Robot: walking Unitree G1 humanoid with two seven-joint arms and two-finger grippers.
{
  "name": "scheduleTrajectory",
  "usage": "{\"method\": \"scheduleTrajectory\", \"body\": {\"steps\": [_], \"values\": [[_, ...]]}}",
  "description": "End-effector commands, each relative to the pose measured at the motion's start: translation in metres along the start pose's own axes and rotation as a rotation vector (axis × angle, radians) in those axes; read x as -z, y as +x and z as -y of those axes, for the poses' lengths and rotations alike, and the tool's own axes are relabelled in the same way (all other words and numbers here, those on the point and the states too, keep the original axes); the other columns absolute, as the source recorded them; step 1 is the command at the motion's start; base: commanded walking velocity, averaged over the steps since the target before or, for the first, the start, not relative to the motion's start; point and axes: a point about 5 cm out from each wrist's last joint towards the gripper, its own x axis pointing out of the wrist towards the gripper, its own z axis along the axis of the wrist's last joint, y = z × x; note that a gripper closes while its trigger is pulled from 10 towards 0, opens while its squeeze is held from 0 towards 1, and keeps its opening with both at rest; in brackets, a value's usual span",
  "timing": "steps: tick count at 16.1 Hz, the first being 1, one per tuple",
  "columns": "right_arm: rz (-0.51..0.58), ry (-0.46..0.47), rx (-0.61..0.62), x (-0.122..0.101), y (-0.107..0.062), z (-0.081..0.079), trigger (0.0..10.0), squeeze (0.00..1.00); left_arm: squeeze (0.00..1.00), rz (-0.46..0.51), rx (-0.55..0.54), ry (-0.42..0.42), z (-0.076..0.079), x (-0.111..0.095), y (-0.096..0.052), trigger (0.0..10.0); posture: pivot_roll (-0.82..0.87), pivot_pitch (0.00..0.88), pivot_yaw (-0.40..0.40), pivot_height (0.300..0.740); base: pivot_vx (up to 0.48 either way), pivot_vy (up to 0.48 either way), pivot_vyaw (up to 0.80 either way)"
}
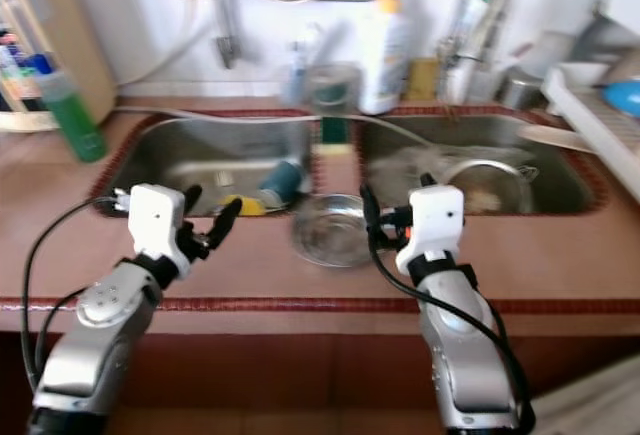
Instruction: Kitchen organization
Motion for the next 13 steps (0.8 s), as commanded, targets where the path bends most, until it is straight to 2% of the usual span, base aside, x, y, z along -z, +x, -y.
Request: {"method": "scheduleTrajectory", "body": {"steps": [1, 4, 8, 10, 13], "values": [[0.016, 0.018, 0.009, -0.006, 0.002, 0.000, 10.0, 0.00, 0.00, 0.006, 0.014, 0.036, 0.000, -0.004, 0.001, 10.0, -0.19, 0.010, 0.046, 0.740, 0.000, 0.000, 0.00], [-0.049, 0.013, 0.051, 0.001, 0.002, 0.005, 10.0, 0.00, 0.00, -0.017, 0.050, 0.059, 0.006, -0.003, 0.000, 10.0, -0.19, 0.019, 0.046, 0.740, 0.000, 0.000, 0.00], [-0.126, 0.019, 0.066, 0.008, 0.004, 0.021, 10.0, 0.00, 0.00, -0.114, 0.140, 0.133, 0.016, 0.003, -0.002, 10.0, -0.19, 0.034, 0.049, 0.740, 0.000, 0.000, 0.00], [-0.123, -0.006, 0.063, 0.007, 0.006, 0.027, 10.0, 0.00, 0.00, -0.124, 0.151, 0.129, 0.018, 0.002, -0.003, 10.0, -0.19, 0.037, 0.050, 0.740, 0.000, 0.000, 0.00], [-0.093, 0.056, 0.016, -0.001, 0.016, 0.031, 10.0, 0.00, 0.00, -0.125, 0.185, 0.135, 0.022, -0.005, -0.004, 10.0, -0.18, 0.050, 0.053, 0.740, 0.000, 0.000, 0.00]]}}
